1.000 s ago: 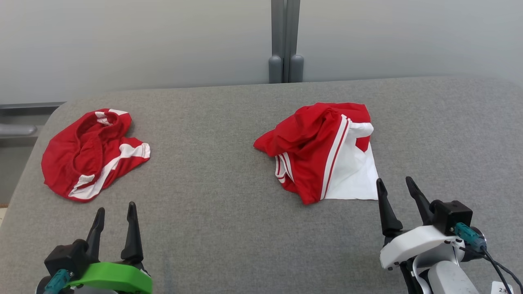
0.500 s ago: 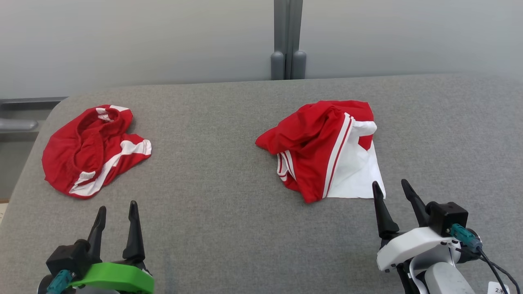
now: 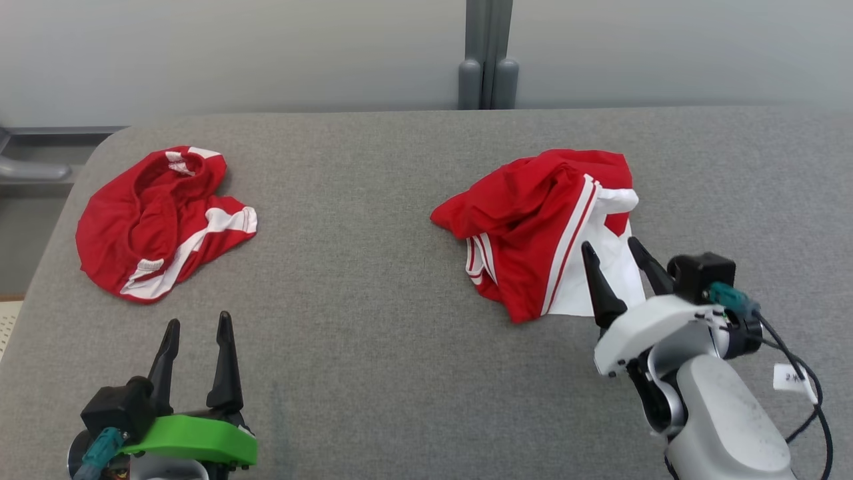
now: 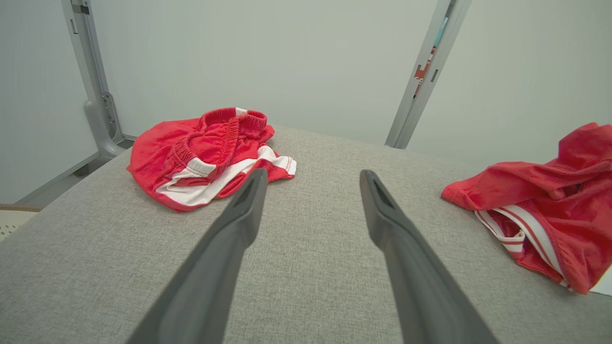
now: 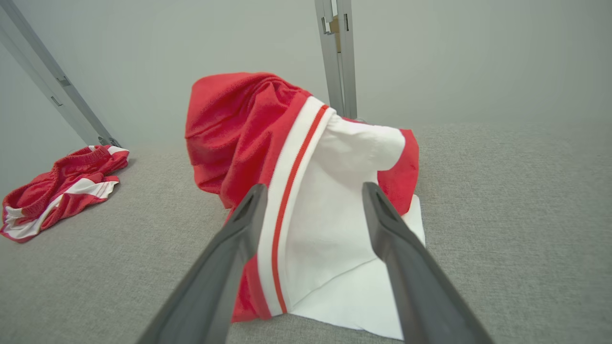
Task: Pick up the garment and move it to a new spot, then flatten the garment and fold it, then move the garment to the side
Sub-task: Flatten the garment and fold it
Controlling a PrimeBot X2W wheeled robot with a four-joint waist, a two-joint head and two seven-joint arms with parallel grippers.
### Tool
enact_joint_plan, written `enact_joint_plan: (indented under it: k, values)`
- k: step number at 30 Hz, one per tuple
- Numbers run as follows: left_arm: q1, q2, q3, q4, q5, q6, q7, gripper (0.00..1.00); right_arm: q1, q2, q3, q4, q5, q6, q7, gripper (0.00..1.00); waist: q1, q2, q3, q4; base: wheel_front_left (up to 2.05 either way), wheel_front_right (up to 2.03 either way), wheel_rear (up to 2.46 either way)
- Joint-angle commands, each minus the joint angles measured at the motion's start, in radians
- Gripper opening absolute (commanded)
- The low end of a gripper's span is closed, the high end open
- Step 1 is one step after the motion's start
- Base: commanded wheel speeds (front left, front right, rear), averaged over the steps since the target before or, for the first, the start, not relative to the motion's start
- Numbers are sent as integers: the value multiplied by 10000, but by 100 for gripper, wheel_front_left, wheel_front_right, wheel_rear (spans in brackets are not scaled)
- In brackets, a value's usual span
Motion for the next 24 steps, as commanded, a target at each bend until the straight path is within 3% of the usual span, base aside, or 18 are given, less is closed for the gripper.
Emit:
enact_joint_plan:
  k: [1, 7, 12, 13, 14, 24]
  values:
    - [-199, -51, 38, -46, 103, -56, -6, 100, -410, -22, 28, 251, 174, 0, 315, 100, 0, 0, 179, 145, 0, 0, 0]
    - [-459, -149, 57, 17, 217, -176, -6, 100, -1793, -22, 320, 1621, 702, 0, 1491, 100, 0, 0, 525, 462, 0, 0, 0]
    - [-583, -238, 87, 78, 247, -236, -6, 100, -2366, -25, 637, 2337, 923, 0, 1289, 100, 0, 0, 649, 711, 0, 0, 0]
    - [-579, -254, 104, 97, 263, -254, -6, 100, -2473, -25, 680, 2431, 833, 0, 1122, 38, 0, 0, 651, 753, 0, 0, 0]
    - [-564, -263, 116, 112, 272, -249, -6, 100, -2544, -25, 751, 2489, 800, 0, 1011, 0, 0, 0, 648, 783, 0, 0, 0]
    - [-359, -368, 285, 146, 343, -307, -6, 100, -3799, -19, 1632, 1981, 422, 0, -563, 0, 0, 0, 376, 822, 0, 0, 0]
